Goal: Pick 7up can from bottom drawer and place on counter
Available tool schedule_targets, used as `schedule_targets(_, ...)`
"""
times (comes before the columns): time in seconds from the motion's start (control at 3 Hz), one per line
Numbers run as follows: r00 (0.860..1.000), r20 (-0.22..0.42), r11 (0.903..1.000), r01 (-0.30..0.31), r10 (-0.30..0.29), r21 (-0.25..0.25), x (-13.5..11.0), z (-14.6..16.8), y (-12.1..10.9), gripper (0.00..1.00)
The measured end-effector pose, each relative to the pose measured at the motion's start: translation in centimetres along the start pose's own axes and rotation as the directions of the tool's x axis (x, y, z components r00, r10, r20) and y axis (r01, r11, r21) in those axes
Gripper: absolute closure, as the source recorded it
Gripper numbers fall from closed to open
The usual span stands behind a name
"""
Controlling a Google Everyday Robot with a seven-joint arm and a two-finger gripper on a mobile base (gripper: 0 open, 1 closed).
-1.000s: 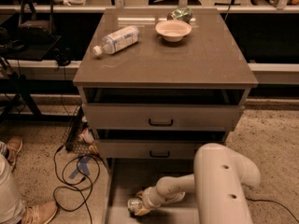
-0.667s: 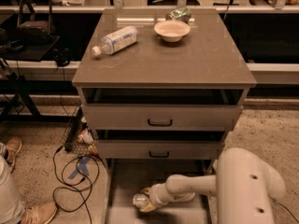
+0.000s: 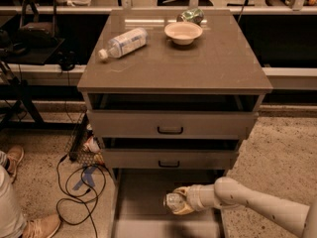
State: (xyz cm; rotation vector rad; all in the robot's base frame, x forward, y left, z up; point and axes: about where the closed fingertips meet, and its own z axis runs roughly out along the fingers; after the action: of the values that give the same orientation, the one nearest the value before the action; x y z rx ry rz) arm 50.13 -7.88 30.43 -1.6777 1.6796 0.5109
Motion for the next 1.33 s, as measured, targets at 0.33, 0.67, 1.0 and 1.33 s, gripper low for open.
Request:
schedule_targets(0.33, 1.0, 0.0, 1.0, -0.007, 0.007, -0.004, 0.1, 0.5, 0.3, 1.0)
schedule_targets(0.67, 0.999, 0.02, 0.9995, 0.032, -0.032, 0.006, -2.3, -2.2, 0.6, 1.0)
schedule_targets(1.0, 0.996, 0.005, 0.9922, 0.09, -0.091, 0.086, -6.6, -8.8, 0.6, 1.0)
schedule_targets(1.33, 0.989, -0.01, 0.9812, 0.146, -0.146, 0.126, -12.4, -16.4, 1.4, 1.0)
